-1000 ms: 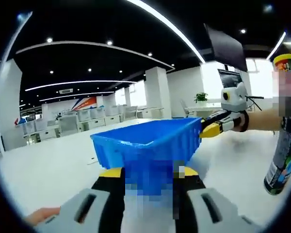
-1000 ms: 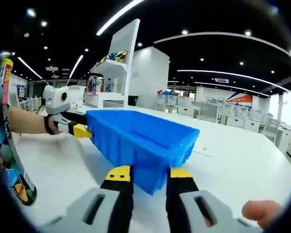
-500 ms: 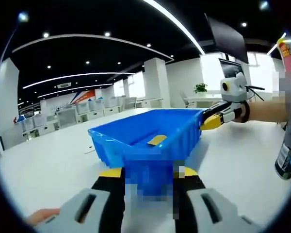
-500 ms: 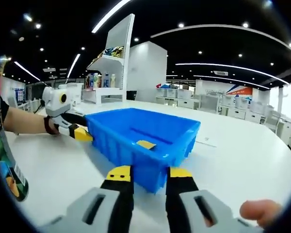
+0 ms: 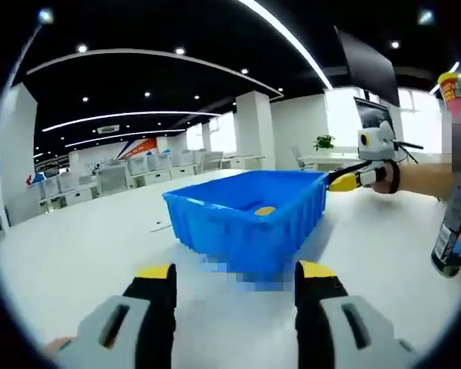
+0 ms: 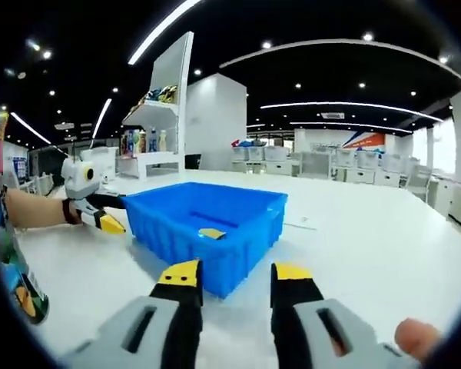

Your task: Open the lid of the chip container on the table, take out the chips, place them into the box in front of the container, and close the lid

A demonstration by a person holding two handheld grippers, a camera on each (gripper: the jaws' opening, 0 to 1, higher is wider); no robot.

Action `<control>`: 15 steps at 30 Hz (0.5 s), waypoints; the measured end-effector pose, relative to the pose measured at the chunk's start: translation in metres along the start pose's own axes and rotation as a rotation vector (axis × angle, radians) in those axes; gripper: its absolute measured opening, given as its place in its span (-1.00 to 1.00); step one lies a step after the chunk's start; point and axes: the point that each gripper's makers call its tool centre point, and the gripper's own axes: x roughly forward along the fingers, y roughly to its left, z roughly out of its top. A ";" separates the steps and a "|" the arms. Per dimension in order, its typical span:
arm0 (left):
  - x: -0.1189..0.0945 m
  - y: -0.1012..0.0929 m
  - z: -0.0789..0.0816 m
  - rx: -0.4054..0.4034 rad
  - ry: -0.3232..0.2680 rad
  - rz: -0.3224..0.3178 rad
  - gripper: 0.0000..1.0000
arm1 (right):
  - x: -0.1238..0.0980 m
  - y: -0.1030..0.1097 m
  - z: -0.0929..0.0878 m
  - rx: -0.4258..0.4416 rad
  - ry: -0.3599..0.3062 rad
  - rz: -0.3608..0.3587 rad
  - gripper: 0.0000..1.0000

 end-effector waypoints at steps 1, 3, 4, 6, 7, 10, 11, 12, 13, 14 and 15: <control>-0.008 0.002 0.006 -0.003 -0.018 0.011 0.31 | -0.007 -0.005 0.005 0.014 -0.023 -0.005 -0.28; -0.022 -0.007 0.018 -0.001 -0.048 0.021 0.38 | -0.023 -0.002 0.009 0.035 -0.055 -0.015 -0.26; -0.026 -0.010 0.023 0.001 -0.058 0.025 0.43 | -0.029 0.001 0.013 0.043 -0.070 -0.014 -0.22; -0.033 -0.015 0.033 -0.003 -0.087 0.026 0.51 | -0.042 0.005 0.023 0.045 -0.095 -0.015 -0.09; -0.037 -0.018 0.039 -0.008 -0.100 0.029 0.54 | -0.047 0.008 0.027 0.043 -0.107 -0.013 -0.04; -0.051 -0.037 0.056 -0.003 -0.133 0.025 0.62 | -0.062 0.022 0.041 0.042 -0.151 0.021 0.11; -0.055 -0.043 0.060 0.002 -0.141 0.021 0.65 | -0.067 0.027 0.044 0.036 -0.158 0.030 0.23; -0.061 -0.052 0.065 0.010 -0.149 0.018 0.68 | -0.074 0.034 0.048 0.033 -0.168 0.044 0.34; -0.067 -0.058 0.068 0.015 -0.151 0.015 0.70 | -0.079 0.040 0.051 0.032 -0.177 0.058 0.44; -0.075 -0.066 0.072 0.021 -0.157 0.012 0.71 | -0.088 0.050 0.055 0.026 -0.185 0.077 0.54; -0.080 -0.070 0.074 0.032 -0.159 0.019 0.71 | -0.094 0.058 0.057 0.013 -0.194 0.092 0.57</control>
